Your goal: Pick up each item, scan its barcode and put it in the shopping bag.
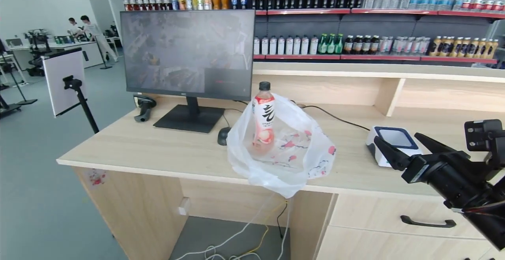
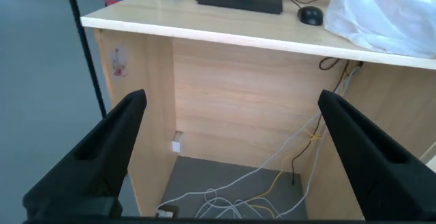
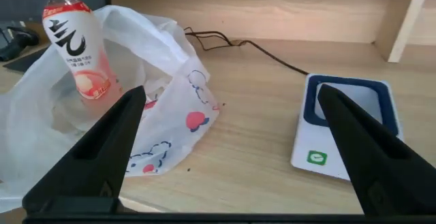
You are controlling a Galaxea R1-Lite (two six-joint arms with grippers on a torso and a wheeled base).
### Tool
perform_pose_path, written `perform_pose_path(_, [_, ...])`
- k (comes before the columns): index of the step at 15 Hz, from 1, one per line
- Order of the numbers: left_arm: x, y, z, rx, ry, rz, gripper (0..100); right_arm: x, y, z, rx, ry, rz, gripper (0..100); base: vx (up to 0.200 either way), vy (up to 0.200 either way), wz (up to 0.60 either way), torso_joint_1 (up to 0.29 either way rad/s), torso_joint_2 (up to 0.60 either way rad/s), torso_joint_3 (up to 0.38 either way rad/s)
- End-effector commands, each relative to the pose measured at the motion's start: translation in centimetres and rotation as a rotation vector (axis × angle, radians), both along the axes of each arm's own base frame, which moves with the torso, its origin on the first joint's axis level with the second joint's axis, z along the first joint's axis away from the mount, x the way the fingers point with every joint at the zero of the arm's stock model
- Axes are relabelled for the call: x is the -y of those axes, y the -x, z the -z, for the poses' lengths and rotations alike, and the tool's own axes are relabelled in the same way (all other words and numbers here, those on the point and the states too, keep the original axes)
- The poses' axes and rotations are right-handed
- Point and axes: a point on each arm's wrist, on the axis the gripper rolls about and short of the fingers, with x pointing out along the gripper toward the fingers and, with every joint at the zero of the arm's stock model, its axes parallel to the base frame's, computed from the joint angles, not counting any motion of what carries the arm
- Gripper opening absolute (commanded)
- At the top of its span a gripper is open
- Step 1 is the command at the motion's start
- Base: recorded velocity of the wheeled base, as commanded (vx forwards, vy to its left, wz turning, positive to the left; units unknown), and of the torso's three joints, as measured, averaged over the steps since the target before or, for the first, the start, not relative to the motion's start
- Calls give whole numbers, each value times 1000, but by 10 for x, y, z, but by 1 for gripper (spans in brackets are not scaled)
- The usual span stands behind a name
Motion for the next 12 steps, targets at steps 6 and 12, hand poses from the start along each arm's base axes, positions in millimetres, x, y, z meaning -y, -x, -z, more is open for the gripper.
perform_pose_path(6, [0, 0, 0, -2, 2, 0, 100, 0, 0, 2, -6, 2, 0, 100, 0, -100, -100, 0, 4, 2])
perform_pose_path(12, [0, 0, 0, 0, 3, 0, 100, 0, -1, 4, -17, 5, 0, 100, 0, -200, 0, 3, 2, 2])
